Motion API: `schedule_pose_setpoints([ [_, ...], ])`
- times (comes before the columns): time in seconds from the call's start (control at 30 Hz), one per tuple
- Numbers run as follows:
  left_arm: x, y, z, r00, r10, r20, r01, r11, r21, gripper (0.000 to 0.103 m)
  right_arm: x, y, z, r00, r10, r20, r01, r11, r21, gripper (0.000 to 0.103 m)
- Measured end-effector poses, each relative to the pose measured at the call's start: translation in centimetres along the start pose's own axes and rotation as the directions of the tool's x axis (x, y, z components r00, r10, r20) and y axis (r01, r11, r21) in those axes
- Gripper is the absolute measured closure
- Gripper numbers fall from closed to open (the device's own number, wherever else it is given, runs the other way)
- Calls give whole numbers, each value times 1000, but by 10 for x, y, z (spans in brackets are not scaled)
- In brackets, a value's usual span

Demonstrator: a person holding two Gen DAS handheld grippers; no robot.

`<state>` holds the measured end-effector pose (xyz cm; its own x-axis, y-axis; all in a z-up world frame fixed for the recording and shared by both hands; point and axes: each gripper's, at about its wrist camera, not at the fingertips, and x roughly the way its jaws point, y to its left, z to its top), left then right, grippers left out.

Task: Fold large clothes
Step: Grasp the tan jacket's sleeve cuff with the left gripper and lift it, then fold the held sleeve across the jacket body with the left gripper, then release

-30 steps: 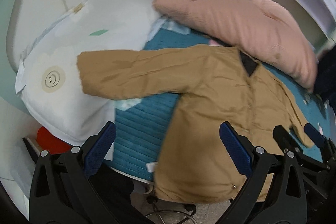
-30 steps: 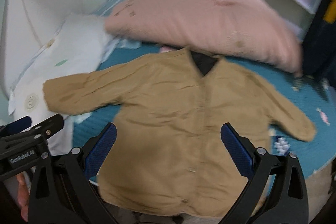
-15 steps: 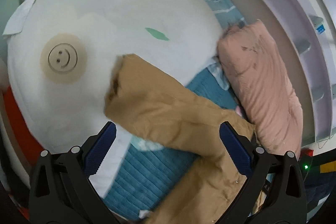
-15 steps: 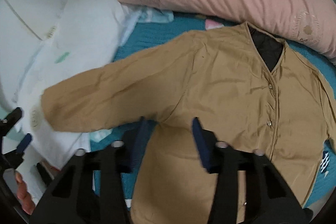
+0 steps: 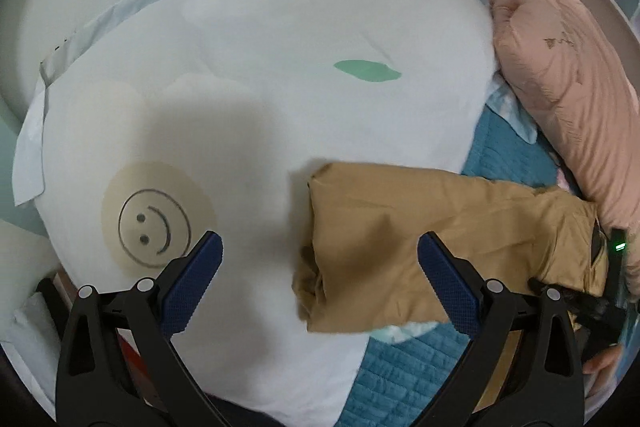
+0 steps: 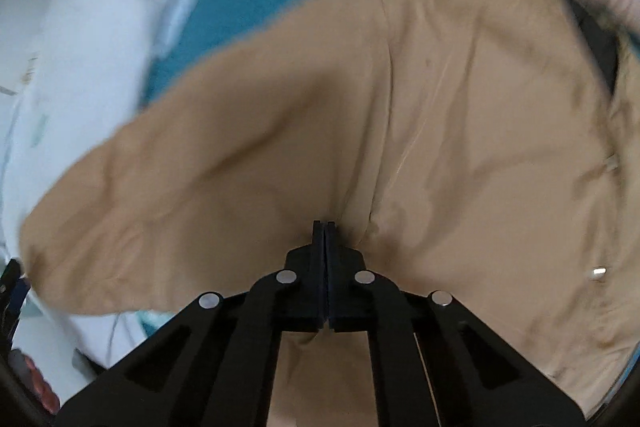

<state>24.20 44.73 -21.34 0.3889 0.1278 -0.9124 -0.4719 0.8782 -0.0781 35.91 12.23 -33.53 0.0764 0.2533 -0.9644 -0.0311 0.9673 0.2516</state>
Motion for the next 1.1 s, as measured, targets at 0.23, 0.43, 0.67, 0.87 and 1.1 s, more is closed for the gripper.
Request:
schedule_pose_setpoints([
  [0.23,36,3,8,1000,22,-2,-22,999,-28,48,17,2,8,1000,-21,-14,20,998,-64,103],
  [0.43,28,-16,4,1000,-28,5,28,1000,0,93,13,-11,9,998,65,3,-64,997,-30,103],
  [0.67,5,-53,3,999,-40,18,39,997,63,94,-25,-28,3,994,104,23,-105,994,11,101],
  [0.87,-23,-105,-4,994,-100,42,93,987,134,94,-85,-57,-19,986,123,111,-124,992,0,101],
  [1.1,-49,-194,-28,986,-165,38,152,961,229,94,-144,-111,-50,970,83,227,-103,991,81,98],
])
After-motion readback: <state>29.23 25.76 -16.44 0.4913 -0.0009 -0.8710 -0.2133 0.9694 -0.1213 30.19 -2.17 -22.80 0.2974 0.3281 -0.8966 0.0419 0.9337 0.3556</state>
